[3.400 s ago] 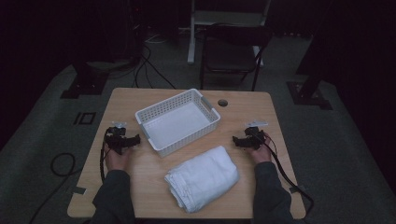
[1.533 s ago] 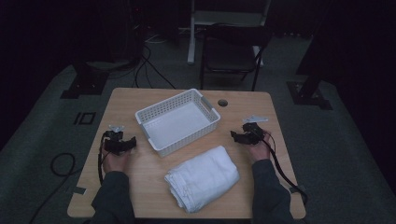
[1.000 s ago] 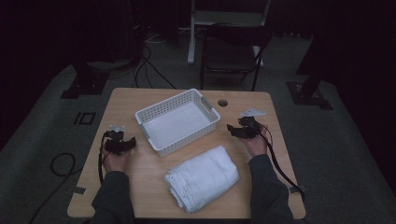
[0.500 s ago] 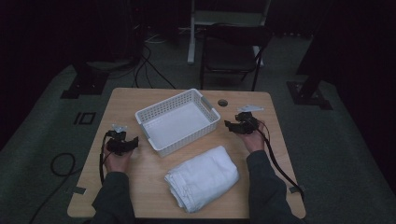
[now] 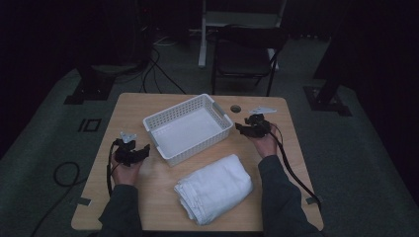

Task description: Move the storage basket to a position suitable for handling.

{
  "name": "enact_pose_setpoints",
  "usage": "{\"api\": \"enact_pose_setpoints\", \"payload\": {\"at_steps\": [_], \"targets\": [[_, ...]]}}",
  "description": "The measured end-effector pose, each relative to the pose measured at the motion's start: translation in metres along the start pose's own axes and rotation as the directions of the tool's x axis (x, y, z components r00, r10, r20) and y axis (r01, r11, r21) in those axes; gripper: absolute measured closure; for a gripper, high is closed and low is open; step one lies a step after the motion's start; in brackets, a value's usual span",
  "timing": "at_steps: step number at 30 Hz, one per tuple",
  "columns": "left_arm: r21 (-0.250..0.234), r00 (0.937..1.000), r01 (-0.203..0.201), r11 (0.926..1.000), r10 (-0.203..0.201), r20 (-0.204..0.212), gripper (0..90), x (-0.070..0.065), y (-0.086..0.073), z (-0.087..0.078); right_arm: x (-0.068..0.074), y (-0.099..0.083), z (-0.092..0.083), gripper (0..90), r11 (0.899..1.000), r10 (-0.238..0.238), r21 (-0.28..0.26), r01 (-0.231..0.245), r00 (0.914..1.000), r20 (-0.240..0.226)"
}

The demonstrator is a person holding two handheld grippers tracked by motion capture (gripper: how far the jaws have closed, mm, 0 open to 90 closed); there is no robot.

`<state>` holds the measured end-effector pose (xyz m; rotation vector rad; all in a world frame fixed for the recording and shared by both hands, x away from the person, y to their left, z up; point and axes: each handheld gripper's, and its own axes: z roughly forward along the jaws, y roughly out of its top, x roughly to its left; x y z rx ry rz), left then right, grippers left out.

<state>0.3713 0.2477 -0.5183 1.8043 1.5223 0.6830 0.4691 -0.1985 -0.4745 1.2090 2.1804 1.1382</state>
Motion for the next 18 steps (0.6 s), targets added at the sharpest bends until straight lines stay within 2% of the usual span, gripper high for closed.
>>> {"api": "enact_pose_setpoints", "payload": {"at_steps": [4,11,13,16,18], "targets": [[-0.015,0.9999,-0.012,0.9998,0.013,0.006,39.0,-0.006,0.0,-0.006,0.001,0.007,0.006,52.3,1.0,0.008,-0.007,-0.008,0.9999,-0.009],[-0.037,0.9996,-0.023,0.9991,0.023,0.013,39.1,-0.012,0.001,-0.014,0.005,0.014,0.019,53.1,1.0,0.002,0.018,-0.002,0.9999,-0.011],[-0.045,0.9995,-0.014,0.9989,0.015,0.026,39.0,-0.012,0.001,-0.016,0.006,0.016,0.025,56.8,1.0,0.003,0.028,-0.002,0.9998,-0.02],[-0.057,0.9995,-0.003,0.9983,0.005,0.032,39.1,-0.012,0.002,-0.02,0.006,0.016,0.031,57.9,0.999,0.003,0.047,-0.002,0.9999,-0.015],[-0.066,0.9986,0.007,0.9978,-0.004,0.052,39.6,-0.012,0.003,-0.023,0.006,0.016,0.034,59.7,0.998,0.008,0.054,-0.007,0.9997,-0.024]]}}
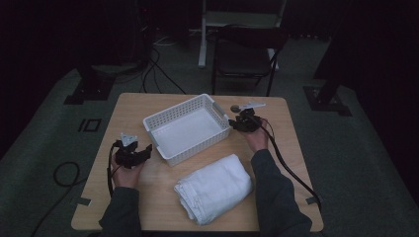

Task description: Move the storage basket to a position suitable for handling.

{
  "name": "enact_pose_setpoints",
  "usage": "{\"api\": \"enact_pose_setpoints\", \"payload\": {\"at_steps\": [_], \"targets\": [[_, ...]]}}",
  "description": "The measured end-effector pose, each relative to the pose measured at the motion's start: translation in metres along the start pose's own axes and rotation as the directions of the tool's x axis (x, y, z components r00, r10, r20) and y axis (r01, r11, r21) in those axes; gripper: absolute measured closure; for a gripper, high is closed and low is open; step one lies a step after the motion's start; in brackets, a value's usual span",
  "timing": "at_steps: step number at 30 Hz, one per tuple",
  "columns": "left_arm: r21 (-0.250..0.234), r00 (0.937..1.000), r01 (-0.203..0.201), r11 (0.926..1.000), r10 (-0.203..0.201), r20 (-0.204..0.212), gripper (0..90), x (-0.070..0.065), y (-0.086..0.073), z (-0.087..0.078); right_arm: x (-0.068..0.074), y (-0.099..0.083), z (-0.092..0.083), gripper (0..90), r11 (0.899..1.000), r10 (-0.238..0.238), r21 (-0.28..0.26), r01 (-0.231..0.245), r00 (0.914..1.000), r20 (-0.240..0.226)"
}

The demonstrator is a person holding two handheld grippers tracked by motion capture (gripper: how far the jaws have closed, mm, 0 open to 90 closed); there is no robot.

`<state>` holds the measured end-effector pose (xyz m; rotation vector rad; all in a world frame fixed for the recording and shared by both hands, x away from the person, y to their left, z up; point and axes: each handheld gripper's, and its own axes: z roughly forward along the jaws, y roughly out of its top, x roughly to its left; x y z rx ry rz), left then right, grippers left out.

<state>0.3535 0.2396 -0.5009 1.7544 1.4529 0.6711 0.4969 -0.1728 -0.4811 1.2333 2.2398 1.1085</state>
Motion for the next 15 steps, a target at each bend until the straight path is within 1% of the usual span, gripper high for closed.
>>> {"api": "enact_pose_setpoints", "payload": {"at_steps": [2,4,7,12,15], "targets": [[-0.007,0.9999,0.005,1.0,-0.005,0.016,39.6,-0.002,0.001,-0.002,0.001,0.0,0.002,61.1,1.0,0.003,0.0,-0.003,1.0,-0.006],[-0.011,0.9996,-0.001,0.9999,0.002,0.028,39.6,-0.006,0.002,-0.003,0.001,0.0,0.003,62.5,1.0,0.007,0.0,-0.007,0.9999,-0.01],[-0.01,0.9988,-0.024,0.9997,0.025,0.043,39.4,-0.015,0.003,-0.004,0.0,0.0,0.005,67.1,1.0,0.021,0.0,-0.021,0.9995,-0.023],[-0.021,0.997,-0.042,0.9989,0.043,0.065,39.4,-0.028,0.005,-0.007,0.003,0.0,0.007,70.0,1.0,0.006,0.017,-0.006,0.9999,-0.011],[-0.019,0.9942,-0.049,0.9986,0.05,0.094,38.4,-0.034,0.006,-0.007,0.005,0.0,0.008,70.6,1.0,0.004,0.02,-0.004,1.0,-0.007]]}}
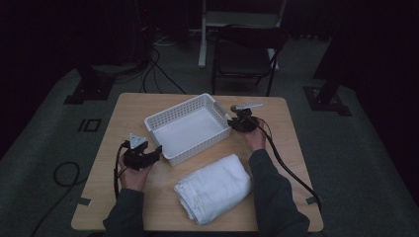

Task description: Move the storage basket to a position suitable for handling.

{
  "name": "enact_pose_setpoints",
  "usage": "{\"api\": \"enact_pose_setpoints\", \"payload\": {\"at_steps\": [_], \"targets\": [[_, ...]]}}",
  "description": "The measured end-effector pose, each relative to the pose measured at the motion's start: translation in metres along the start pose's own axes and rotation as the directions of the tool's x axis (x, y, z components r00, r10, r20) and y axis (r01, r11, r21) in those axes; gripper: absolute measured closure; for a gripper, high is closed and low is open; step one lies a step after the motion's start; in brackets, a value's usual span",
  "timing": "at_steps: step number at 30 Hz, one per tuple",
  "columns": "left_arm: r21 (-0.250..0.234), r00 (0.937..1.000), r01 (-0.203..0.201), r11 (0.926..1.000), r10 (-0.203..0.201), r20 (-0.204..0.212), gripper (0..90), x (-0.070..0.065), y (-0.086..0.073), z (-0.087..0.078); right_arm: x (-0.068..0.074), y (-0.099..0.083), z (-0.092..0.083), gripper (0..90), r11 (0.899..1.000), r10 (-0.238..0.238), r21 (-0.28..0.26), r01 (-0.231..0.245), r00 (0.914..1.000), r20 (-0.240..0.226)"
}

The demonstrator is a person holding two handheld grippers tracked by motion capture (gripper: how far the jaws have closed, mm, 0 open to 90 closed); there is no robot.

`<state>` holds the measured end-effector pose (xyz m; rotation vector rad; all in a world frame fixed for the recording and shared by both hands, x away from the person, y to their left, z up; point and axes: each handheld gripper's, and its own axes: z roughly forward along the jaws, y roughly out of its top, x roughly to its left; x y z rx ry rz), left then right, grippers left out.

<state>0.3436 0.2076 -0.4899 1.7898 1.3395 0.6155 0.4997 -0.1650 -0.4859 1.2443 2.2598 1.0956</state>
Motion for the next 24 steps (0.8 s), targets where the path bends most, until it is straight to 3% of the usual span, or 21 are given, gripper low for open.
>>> {"api": "enact_pose_setpoints", "payload": {"at_steps": [5,9,15,24], "targets": [[0.018,0.9992,-0.035,0.9992,0.035,0.018,38.4,-0.012,-0.001,0.006,0.0,0.0,0.0,71.7,1.0,-0.003,0.003,0.003,1.0,0.005],[0.025,0.9987,-0.046,0.9986,0.045,0.021,39.1,-0.013,-0.001,0.01,0.0,0.0,-0.001,72.3,1.0,-0.008,0.007,0.008,1.0,0.005],[0.025,0.9988,-0.047,0.9986,0.047,0.013,42.3,-0.009,0.001,0.015,-0.001,-0.003,-0.006,72.5,1.0,-0.019,0.008,0.019,0.9998,-0.005],[0.047,0.9984,-0.055,0.9974,0.054,0.018,52.1,0.005,0.019,0.033,-0.004,-0.008,-0.014,71.0,1.0,-0.015,0.006,0.015,0.9999,0.008]]}}
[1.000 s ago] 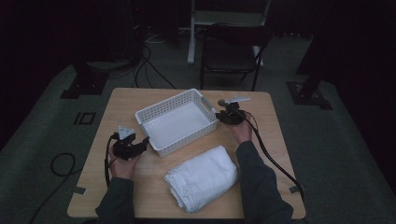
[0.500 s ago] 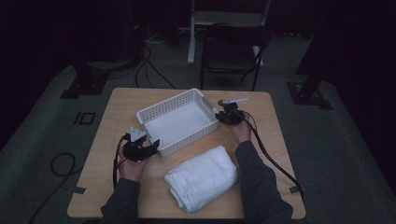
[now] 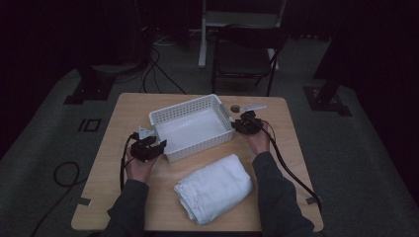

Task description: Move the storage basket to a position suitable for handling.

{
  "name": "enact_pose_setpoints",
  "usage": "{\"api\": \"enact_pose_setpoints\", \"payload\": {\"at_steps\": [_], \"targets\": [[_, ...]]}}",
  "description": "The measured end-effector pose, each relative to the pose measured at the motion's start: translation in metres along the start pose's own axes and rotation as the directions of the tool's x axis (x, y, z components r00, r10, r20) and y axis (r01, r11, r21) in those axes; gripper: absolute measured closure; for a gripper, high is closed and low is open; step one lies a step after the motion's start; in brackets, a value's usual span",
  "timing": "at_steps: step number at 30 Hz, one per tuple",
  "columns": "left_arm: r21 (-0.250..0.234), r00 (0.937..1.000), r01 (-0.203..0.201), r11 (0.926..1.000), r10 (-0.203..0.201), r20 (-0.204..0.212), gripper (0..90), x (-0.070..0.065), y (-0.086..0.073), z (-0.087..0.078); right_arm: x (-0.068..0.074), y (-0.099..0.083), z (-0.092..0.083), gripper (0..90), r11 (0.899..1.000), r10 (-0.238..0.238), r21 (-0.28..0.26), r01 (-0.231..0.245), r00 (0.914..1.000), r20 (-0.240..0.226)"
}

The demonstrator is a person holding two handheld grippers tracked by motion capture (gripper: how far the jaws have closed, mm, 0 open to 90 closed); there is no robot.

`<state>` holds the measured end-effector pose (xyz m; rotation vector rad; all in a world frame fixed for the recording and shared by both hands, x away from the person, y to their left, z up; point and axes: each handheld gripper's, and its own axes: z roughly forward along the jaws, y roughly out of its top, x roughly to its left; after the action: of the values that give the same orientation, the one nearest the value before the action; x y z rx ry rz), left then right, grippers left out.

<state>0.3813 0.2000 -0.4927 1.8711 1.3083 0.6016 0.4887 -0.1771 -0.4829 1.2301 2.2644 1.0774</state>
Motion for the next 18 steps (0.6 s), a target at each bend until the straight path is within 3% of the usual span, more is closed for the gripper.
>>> {"api": "enact_pose_setpoints", "payload": {"at_steps": [6,12,18], "targets": [[0.016,0.9997,-0.025,0.9996,0.025,0.001,55.7,0.007,0.013,0.014,-0.002,-0.004,-0.006,66.9,1.0,0.014,-0.002,-0.014,0.9996,0.025],[0.023,1.0,-0.007,0.9997,0.007,-0.001,59.8,0.015,0.025,0.029,-0.003,-0.011,-0.012,64.0,1.0,0.024,-0.012,-0.024,0.9995,0.021],[0.028,0.9999,-0.015,0.9995,0.015,0.001,63.1,0.017,0.033,0.039,0.004,-0.015,-0.017,62.5,1.0,0.005,-0.014,-0.004,0.9996,0.028]]}}
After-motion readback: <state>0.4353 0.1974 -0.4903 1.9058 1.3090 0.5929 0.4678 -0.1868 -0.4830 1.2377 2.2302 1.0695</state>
